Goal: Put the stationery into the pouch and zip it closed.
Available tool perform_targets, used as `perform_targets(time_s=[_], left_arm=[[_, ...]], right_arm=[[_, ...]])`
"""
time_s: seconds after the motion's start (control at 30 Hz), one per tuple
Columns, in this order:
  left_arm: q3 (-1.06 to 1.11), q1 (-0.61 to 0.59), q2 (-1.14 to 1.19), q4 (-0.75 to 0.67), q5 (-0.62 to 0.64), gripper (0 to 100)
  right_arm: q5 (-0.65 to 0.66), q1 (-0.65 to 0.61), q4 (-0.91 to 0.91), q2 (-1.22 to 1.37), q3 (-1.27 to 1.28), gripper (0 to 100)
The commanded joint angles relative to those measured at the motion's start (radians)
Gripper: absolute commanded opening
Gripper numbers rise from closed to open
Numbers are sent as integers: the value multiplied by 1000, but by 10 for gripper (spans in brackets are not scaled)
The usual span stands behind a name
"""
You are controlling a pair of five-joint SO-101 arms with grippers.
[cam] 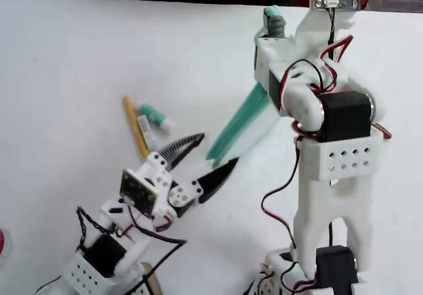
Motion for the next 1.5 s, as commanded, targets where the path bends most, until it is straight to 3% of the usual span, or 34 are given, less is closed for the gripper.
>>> perform_targets(time_s=[0.0, 0.17, 0.3, 0.43, 0.6, 0.7, 0.8, 0.97, 1.1, 1.3, 1.47], left_arm=[[20, 13, -8, -91, -92, 195], [34, 45, -8, -118, -153, 14], [-61, 15, -8, -78, -140, 20], [-308, -38, 25, 149, -143, 23], [-532, -38, 348, 285, -138, 23], [-572, -56, 582, 215, -132, 23], [-572, -94, 661, 129, -44, 23], [-514, -101, 568, 109, 3, 23], [-394, -84, 464, 0, 5, 28], [-235, -2, 358, -54, 9, 152], [-218, -1, 354, -57, 40, 155]], right_arm=[[-8, 8, -15, -2, -6, 18], [-8, 13, -15, -2, -6, 18], [-8, 41, -13, -2, -6, 18], [-8, 91, -15, -2, -6, 18], [-2, 87, -13, -2, 77, 18], [2, 67, -16, -7, 149, 18], [3, 70, -19, -12, 167, 18], [60, 45, -39, -7, 167, 18], [66, 15, -62, -5, 167, 18], [66, -10, -56, -7, 173, 18], [66, -22, -56, -5, 172, 18]])
